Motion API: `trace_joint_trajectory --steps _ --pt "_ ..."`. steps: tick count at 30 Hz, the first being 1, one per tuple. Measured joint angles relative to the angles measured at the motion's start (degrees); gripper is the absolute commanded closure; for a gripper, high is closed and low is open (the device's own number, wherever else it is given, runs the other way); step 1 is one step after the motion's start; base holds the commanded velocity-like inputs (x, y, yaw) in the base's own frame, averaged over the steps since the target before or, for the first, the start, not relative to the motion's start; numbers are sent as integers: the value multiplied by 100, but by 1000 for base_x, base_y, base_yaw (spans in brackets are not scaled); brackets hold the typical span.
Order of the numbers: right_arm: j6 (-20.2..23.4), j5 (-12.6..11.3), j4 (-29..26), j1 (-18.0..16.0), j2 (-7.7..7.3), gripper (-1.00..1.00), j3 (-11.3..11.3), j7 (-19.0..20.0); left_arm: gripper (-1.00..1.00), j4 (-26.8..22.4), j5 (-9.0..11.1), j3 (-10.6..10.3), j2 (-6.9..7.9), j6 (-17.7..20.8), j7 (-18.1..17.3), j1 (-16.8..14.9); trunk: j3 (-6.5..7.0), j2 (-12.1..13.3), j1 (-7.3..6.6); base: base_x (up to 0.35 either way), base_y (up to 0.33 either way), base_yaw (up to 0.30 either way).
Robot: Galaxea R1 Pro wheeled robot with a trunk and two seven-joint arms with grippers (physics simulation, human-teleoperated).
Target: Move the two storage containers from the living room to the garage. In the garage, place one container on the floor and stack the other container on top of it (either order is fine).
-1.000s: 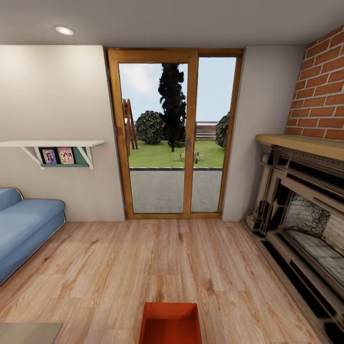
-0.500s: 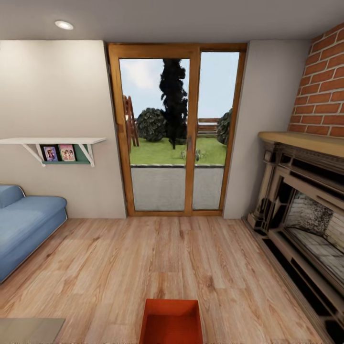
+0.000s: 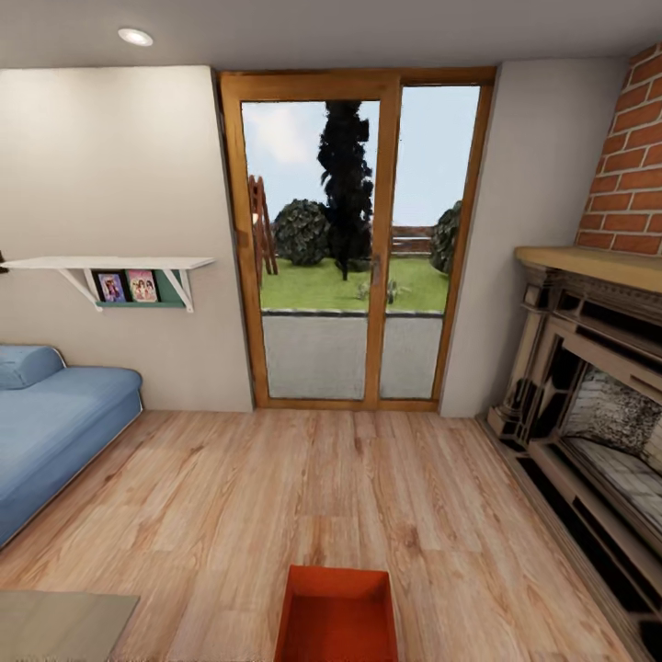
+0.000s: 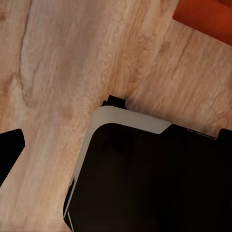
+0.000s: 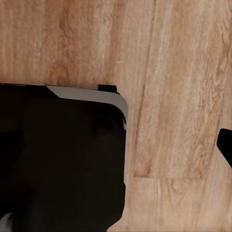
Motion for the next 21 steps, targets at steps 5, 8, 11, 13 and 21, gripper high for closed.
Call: trace_joint_trajectory --steps 5,8,11,13,21 --pt "1 -3 0 0 7 -100 0 -5 -100 0 5 7 -1 0 -1 0 -45 0 0 0 0 116" --pt "2 -3 0 0 8 -100 -4 -8 -100 -1 3 8 1 0 -1 0 -72 0 0 0 0 119" --pt "0 -3 0 -3 9 -100 -5 -9 -100 0 0 1 3 0 0 0 -99 0 0 0 0 84" --pt "-5 -3 0 0 9 -100 -10 -9 -100 1 -1 -1 3 0 0 -1 -117 0 0 0 0 32" --pt "-12 -75 0 -3 9 -100 -30 -12 -100 1 5 2 3 0 0 -1 -191 0 0 0 0 3"
